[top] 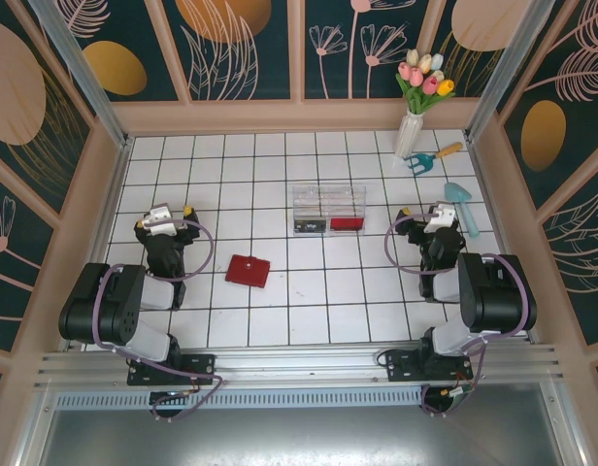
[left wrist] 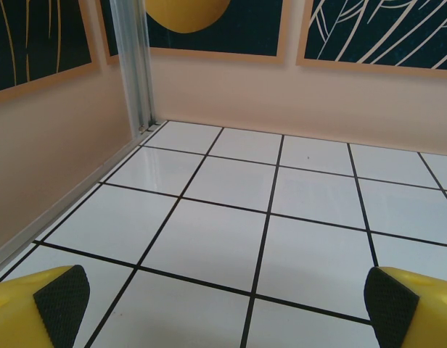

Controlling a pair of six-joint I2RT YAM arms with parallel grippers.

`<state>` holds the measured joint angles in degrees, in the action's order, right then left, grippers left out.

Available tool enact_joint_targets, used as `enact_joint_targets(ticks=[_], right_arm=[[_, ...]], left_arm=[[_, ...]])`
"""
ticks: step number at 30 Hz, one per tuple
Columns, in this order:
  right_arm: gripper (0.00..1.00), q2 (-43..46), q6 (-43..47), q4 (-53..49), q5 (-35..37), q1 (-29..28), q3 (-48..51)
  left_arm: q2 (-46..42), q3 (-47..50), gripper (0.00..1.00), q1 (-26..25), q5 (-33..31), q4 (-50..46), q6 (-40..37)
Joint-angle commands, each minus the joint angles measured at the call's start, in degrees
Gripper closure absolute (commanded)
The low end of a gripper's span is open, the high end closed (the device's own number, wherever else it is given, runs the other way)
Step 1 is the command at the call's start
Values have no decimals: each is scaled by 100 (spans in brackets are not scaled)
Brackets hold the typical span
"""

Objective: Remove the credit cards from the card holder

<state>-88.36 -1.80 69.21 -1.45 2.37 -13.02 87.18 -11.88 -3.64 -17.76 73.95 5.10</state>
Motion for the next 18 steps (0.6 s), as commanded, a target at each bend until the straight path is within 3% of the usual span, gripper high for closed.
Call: enact_joint_targets(ticks=[1, 10, 12, 15, 18], right_arm=[[1, 16, 83, 132, -68, 9, -70], [1, 14, 84, 137, -74, 8, -71], [1, 36, 84, 148, 1, -6, -74], [1, 603, 7, -660, 414, -107, -243], [1, 1363, -453, -2007, 1011, -106, -668]], left_arm=[[15, -33, 1, 48, 88, 214, -57], [-8, 1, 1, 48, 97, 267, -79], [-225, -114, 1, 47, 188, -106, -105], [-919, -844, 1, 44, -273, -2018, 161], [-1469, -1640, 1, 47, -1294, -3885, 1356]])
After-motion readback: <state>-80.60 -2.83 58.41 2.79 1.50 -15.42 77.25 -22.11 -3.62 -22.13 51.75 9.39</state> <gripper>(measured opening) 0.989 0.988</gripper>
